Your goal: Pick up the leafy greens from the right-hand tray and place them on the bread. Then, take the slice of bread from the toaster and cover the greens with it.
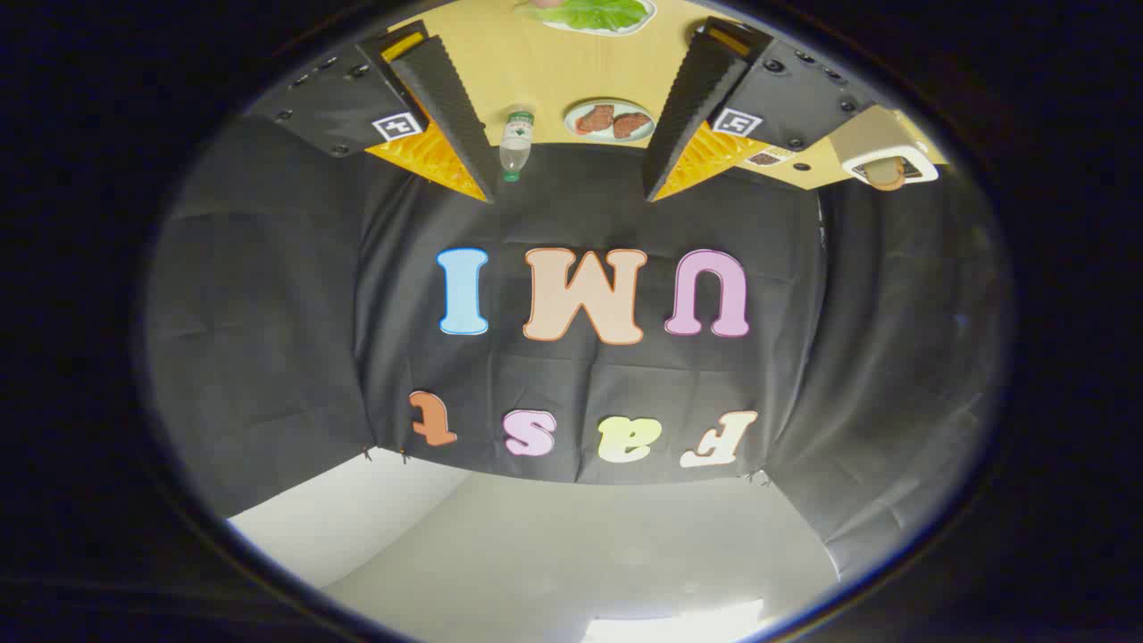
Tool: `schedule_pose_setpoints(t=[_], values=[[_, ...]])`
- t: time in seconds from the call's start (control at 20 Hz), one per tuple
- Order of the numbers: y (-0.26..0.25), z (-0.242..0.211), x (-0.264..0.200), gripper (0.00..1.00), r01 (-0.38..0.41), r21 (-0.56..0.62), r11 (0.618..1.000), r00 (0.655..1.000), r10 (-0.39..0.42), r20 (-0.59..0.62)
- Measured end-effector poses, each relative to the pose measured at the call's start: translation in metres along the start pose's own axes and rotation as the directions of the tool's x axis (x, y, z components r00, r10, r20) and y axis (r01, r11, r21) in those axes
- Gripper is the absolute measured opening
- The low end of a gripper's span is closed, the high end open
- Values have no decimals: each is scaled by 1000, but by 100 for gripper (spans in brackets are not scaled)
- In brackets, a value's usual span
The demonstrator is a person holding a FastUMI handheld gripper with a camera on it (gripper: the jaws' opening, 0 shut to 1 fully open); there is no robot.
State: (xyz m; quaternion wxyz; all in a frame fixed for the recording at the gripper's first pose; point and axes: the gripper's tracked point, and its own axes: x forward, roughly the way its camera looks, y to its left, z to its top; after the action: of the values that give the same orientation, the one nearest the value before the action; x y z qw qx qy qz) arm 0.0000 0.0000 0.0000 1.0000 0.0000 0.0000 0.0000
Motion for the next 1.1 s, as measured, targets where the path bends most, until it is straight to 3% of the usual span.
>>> schedule_pose_setpoints(t=[0.75,1.1], values=[[-14,0,1,100,-30,-17,999,1000,30,-5],[-22,-17,3,100,-97,-45,994,993,94,-67]])
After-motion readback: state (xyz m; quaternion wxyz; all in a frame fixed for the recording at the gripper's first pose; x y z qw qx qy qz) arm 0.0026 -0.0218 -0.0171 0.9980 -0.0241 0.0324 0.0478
